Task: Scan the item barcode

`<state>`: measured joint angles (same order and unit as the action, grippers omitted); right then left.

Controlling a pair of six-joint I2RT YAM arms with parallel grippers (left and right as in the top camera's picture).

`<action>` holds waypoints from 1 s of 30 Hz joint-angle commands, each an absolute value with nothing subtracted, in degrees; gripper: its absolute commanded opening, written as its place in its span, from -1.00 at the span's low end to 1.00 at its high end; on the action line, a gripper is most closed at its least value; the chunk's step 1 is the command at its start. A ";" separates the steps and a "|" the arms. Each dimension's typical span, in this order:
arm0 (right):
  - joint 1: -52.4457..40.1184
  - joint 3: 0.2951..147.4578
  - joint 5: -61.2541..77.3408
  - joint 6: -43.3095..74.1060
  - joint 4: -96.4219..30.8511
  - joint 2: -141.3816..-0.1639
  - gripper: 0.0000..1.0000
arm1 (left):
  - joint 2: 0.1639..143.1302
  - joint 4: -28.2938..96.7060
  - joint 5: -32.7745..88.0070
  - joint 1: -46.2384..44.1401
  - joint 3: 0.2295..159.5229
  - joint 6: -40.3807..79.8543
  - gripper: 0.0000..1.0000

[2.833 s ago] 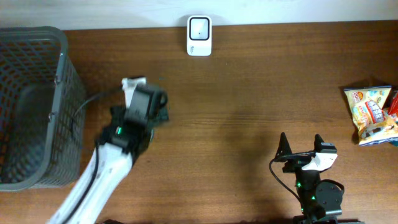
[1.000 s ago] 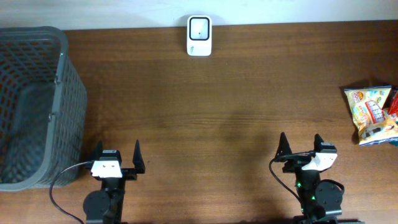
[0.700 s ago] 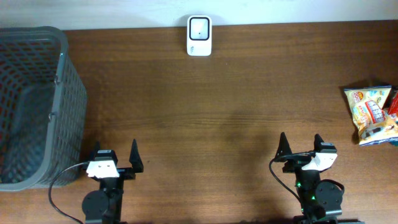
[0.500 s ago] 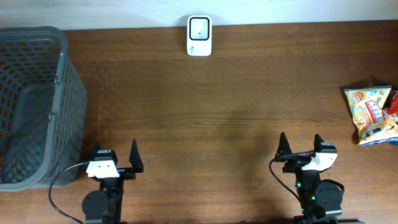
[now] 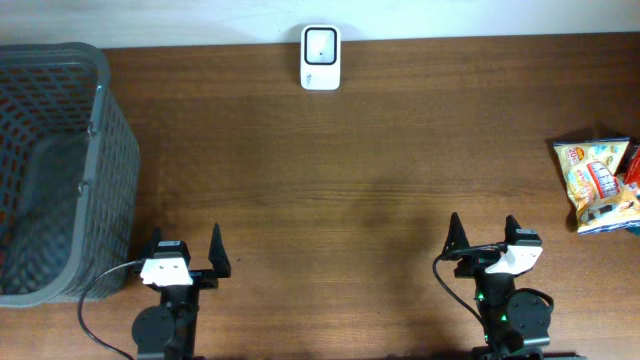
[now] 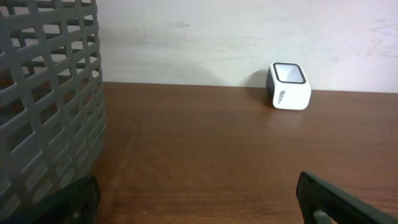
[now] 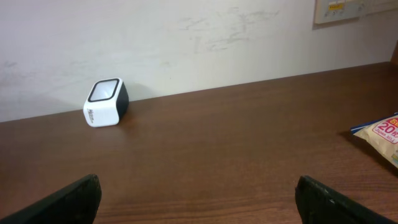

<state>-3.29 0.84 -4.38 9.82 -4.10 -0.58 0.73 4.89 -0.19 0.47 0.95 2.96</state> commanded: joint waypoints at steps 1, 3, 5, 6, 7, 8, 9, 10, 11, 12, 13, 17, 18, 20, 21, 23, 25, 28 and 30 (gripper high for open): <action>-2.87 0.32 -4.27 9.23 -4.29 -0.19 0.97 | 0.30 4.99 0.03 0.12 0.47 1.65 0.98; -2.87 0.32 -4.27 9.23 -4.27 -0.19 0.97 | 0.30 4.97 0.05 0.12 0.47 0.73 0.98; -2.87 0.32 -4.27 9.23 -4.29 -0.19 0.97 | 0.30 4.97 0.05 0.12 0.47 0.58 0.98; -2.87 0.32 -4.27 9.23 -4.29 -0.21 0.97 | 0.30 4.97 0.08 0.12 0.47 0.58 0.98; -2.87 0.32 -4.27 9.23 -4.29 -0.19 0.97 | 0.30 4.97 0.08 0.12 0.47 0.58 0.98; -2.87 0.32 -4.27 9.23 -4.29 -0.21 0.96 | 0.30 4.97 0.08 0.12 0.47 0.58 0.98; -2.87 0.32 -4.27 9.23 -4.27 -0.19 0.97 | 0.30 4.95 0.08 0.12 0.47 0.60 0.98; -2.87 0.32 -4.27 9.23 -4.27 -0.19 0.97 | 0.30 4.86 0.08 0.12 0.47 0.58 0.98; -2.87 0.32 -4.27 9.23 -4.29 -0.21 0.97 | 0.30 4.75 0.05 0.12 0.47 0.58 0.98; -2.87 0.32 -4.27 9.23 -4.27 -0.19 0.97 | 0.30 4.75 0.05 0.19 0.47 0.58 0.98; -2.87 0.32 -4.27 9.23 -4.29 -0.21 0.97 | 0.30 4.78 0.05 0.16 0.47 0.58 0.98; -2.87 0.32 -4.27 9.23 -4.27 -0.19 0.97 | 0.30 4.78 0.05 0.16 0.47 0.58 0.98; -2.87 0.32 -4.27 9.23 -4.27 -0.21 0.97 | 0.30 4.78 0.05 0.16 0.47 0.58 0.98; -2.87 0.32 -4.27 9.23 -4.29 -0.19 0.97 | 0.30 4.78 0.05 0.16 0.47 0.58 0.98; -2.87 0.32 -4.27 9.23 -4.29 -0.19 0.97 | 0.30 4.75 0.05 0.16 0.47 0.58 0.98; -2.87 0.32 -4.27 9.23 -4.29 -0.21 0.97 | 0.30 4.75 0.05 0.16 0.47 0.58 0.98; -2.87 0.32 -4.27 9.23 -4.27 -0.21 0.97 | 0.30 4.78 0.05 0.16 0.47 0.58 0.98; -2.87 0.32 -4.27 9.23 -4.29 -0.21 0.97 | 0.30 4.78 0.05 0.16 0.49 0.58 0.98; -2.87 0.32 -4.27 9.23 -4.29 -0.21 0.97 | 0.30 4.78 0.05 0.16 0.47 0.58 0.98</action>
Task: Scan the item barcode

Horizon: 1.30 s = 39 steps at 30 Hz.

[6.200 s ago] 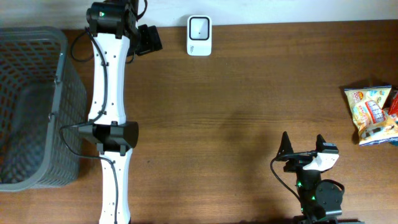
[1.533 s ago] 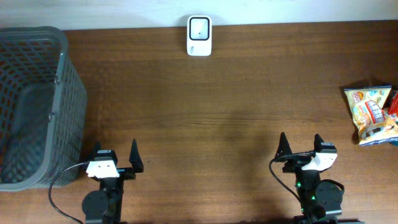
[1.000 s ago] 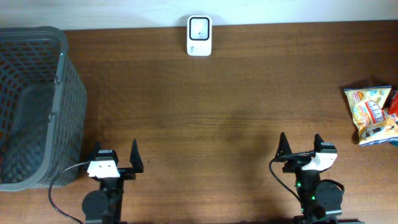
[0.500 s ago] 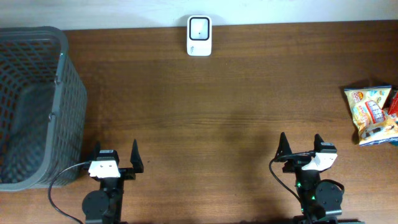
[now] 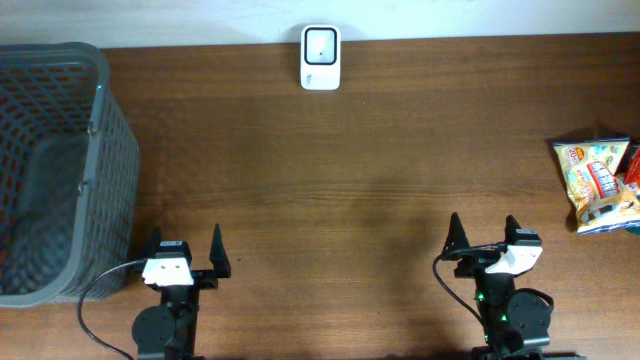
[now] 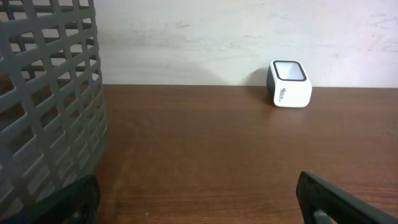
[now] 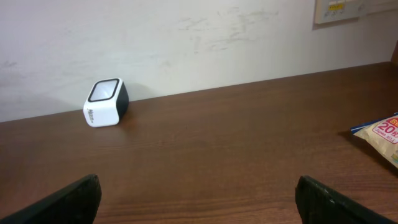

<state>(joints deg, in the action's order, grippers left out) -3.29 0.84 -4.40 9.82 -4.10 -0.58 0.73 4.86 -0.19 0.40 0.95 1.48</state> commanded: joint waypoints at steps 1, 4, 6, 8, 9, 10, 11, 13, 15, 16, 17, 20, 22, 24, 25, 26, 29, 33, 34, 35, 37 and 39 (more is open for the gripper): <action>-2.87 0.32 -4.27 9.23 -4.29 -0.19 0.97 | 0.30 4.75 0.05 0.16 0.47 0.58 0.98; -2.87 0.32 -4.27 9.23 -4.27 -0.21 0.97 | 0.30 4.78 0.05 0.16 0.47 0.58 0.98; -2.87 0.32 -4.27 9.23 -4.27 -0.19 0.97 | 0.30 4.75 0.05 0.16 0.47 0.58 0.98; -2.87 0.32 -4.27 9.21 -4.27 -0.19 0.97 | 0.30 4.78 0.05 0.16 0.49 0.58 0.98; -2.87 0.32 -4.32 9.21 -4.29 -0.19 0.97 | 0.30 4.75 0.05 0.16 0.47 0.58 0.98; -2.87 0.32 -4.32 9.19 -4.32 -0.19 0.97 | 0.30 4.75 0.05 0.16 0.49 0.58 0.98; -2.87 0.32 -4.23 8.67 -4.43 -0.19 0.97 | 0.30 4.75 0.05 0.16 0.47 0.58 0.98; -2.94 0.32 -2.35 3.97 -4.73 -0.19 0.97 | 0.30 4.78 0.05 0.16 0.47 0.58 0.98; -2.94 0.32 -1.91 -0.60 -4.78 -0.19 0.97 | 0.30 4.75 0.05 0.16 0.47 0.58 0.98; -2.92 0.32 -1.96 -1.65 -4.78 -0.19 0.97 | 0.30 4.78 0.05 0.16 0.49 0.58 0.98; -2.92 0.32 -2.15 -1.76 -4.78 -0.19 0.97 | 0.30 4.75 0.05 0.16 0.47 0.58 0.98; -2.92 0.32 -1.93 -2.39 -4.86 -0.19 0.97 | 0.30 4.75 0.05 0.16 0.47 0.58 0.98; -2.92 0.32 -2.13 -2.81 -4.89 -0.19 0.97 | 0.30 4.75 0.05 0.16 0.49 0.58 0.98; -2.92 0.32 -2.13 -2.76 -4.89 -0.19 0.97 | 0.30 4.78 0.05 0.16 0.47 0.58 0.98; -2.92 0.32 -2.11 -2.74 -4.89 -0.19 0.97 | 0.30 4.75 0.05 0.16 0.49 0.58 0.98; -2.92 0.32 -2.15 -2.74 -4.89 -0.19 0.97 | 0.30 4.78 0.05 0.16 0.49 0.58 0.98; -2.92 0.32 -2.13 -2.70 -4.89 -0.19 0.97 | 0.30 4.75 0.05 0.16 0.47 0.58 0.98; -2.92 0.32 -2.11 -2.57 -4.78 -0.19 0.97 | 0.30 4.75 0.05 0.16 0.49 0.58 0.98; -2.92 0.32 -2.13 -2.57 -4.69 -0.19 0.97 | 0.30 4.75 0.05 0.16 0.47 0.58 0.98; -2.92 0.32 -2.13 -2.57 -4.58 -0.19 0.97 | 0.30 4.75 0.05 0.16 0.47 0.58 0.98; -2.92 0.32 -2.11 -2.57 -4.56 -0.19 0.97 | 0.30 4.75 0.05 0.16 0.49 0.58 0.98; -2.92 0.32 -2.11 -2.57 -4.56 -0.19 0.97 | 0.30 4.75 0.05 0.16 0.49 0.58 0.98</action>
